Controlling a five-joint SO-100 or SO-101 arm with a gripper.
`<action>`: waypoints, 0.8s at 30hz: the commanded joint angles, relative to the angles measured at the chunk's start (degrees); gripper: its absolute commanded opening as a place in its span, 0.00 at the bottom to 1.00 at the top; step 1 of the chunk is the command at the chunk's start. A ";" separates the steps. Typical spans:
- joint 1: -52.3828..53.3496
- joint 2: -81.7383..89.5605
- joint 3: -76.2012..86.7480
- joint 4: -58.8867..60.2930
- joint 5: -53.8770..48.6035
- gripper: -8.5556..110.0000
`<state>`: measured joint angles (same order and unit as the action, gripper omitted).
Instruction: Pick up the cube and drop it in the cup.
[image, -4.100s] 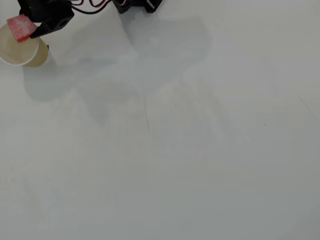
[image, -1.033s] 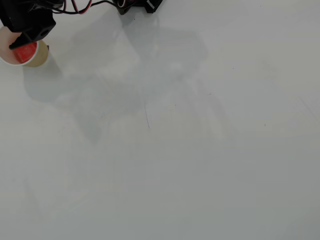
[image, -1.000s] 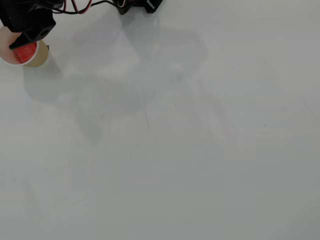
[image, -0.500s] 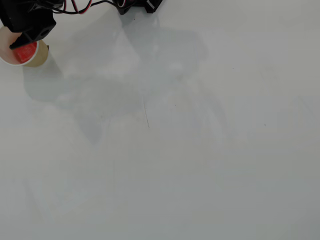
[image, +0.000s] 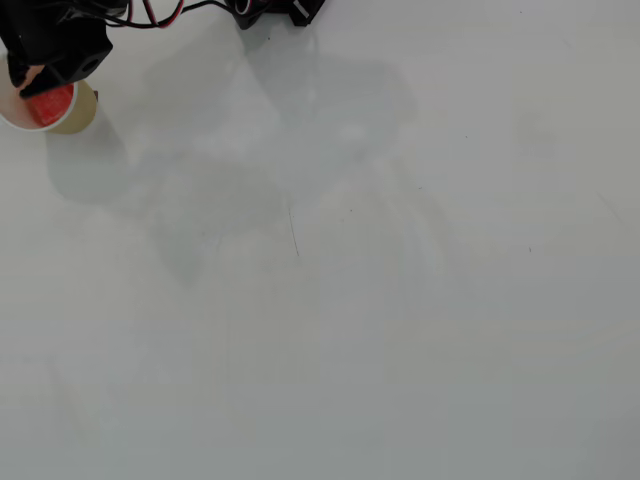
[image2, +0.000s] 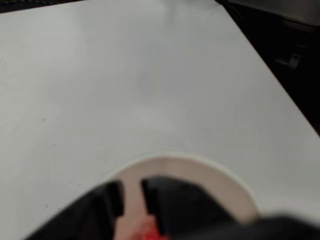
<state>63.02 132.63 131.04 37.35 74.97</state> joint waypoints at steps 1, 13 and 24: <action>0.18 1.93 -4.66 -0.18 -0.62 0.07; -14.33 11.78 4.22 -0.88 -0.70 0.07; -34.10 17.58 11.16 -1.05 -0.70 0.07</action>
<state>32.87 146.60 142.21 37.35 74.97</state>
